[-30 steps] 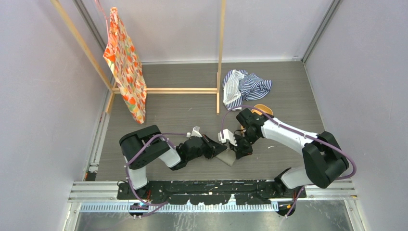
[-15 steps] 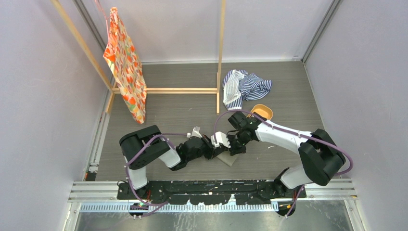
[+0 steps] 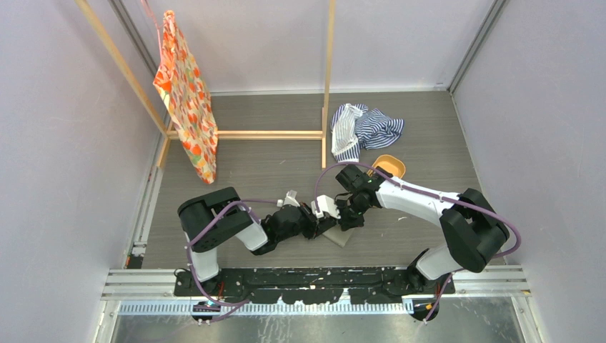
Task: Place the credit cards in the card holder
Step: Close the card holder at the center of the board.
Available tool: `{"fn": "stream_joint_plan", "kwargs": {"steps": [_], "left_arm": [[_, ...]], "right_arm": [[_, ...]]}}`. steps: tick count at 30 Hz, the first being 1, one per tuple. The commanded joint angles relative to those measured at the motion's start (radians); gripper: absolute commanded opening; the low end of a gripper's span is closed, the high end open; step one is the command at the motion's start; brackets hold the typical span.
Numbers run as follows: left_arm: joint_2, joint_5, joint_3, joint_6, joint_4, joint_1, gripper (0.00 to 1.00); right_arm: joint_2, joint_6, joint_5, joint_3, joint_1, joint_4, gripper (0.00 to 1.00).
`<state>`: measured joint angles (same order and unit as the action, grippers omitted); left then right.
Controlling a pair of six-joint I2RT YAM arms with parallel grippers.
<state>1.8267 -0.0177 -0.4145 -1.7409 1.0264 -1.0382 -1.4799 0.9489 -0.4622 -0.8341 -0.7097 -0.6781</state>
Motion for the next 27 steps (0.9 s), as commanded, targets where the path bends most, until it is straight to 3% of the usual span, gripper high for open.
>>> {"fn": "stream_joint_plan", "kwargs": {"steps": [1, 27], "left_arm": [[0.012, 0.009, 0.003, -0.014, 0.078, -0.017, 0.0], [0.024, 0.011, 0.027, -0.037, 0.012, -0.021, 0.0]], "right_arm": [[-0.027, -0.004, 0.061, -0.009, -0.005, 0.014, 0.01], [-0.046, -0.034, 0.066, -0.03, -0.005, 0.007, 0.01]]}}
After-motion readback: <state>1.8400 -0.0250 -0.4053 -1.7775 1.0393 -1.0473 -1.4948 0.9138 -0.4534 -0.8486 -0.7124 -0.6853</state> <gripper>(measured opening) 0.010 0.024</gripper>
